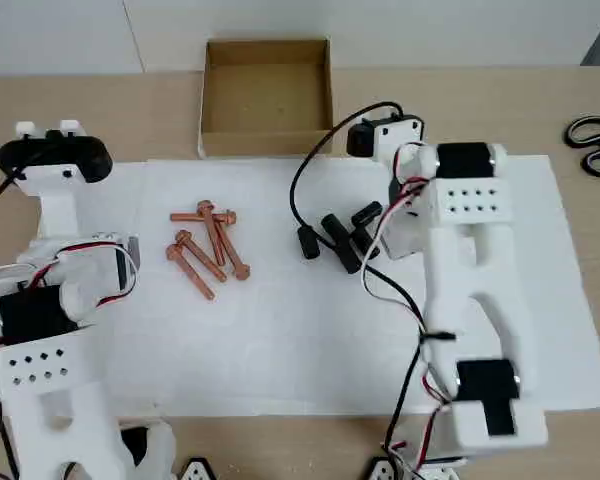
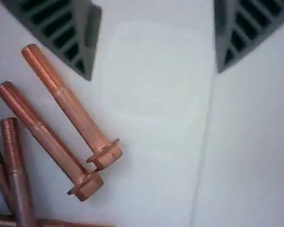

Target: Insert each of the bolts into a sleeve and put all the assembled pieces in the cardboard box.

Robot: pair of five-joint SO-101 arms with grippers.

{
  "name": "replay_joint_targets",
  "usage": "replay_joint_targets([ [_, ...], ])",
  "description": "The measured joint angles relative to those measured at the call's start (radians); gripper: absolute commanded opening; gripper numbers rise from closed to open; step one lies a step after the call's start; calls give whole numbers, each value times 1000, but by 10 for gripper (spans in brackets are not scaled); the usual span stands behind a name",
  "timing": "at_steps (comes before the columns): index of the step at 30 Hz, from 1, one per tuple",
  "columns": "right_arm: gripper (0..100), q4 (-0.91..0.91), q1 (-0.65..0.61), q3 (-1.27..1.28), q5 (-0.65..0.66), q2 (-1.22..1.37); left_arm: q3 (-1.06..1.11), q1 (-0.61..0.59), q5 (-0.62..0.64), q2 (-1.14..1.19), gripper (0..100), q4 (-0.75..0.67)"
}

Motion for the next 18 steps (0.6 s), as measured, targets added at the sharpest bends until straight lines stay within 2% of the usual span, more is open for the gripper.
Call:
replay_joint_targets([
  [6,227,-91,-18,-32,-2,189,0,0,3,5,162,0],
  [18,226,-80,-106,-310,-15,470,40,0,28,5,162,-9],
])
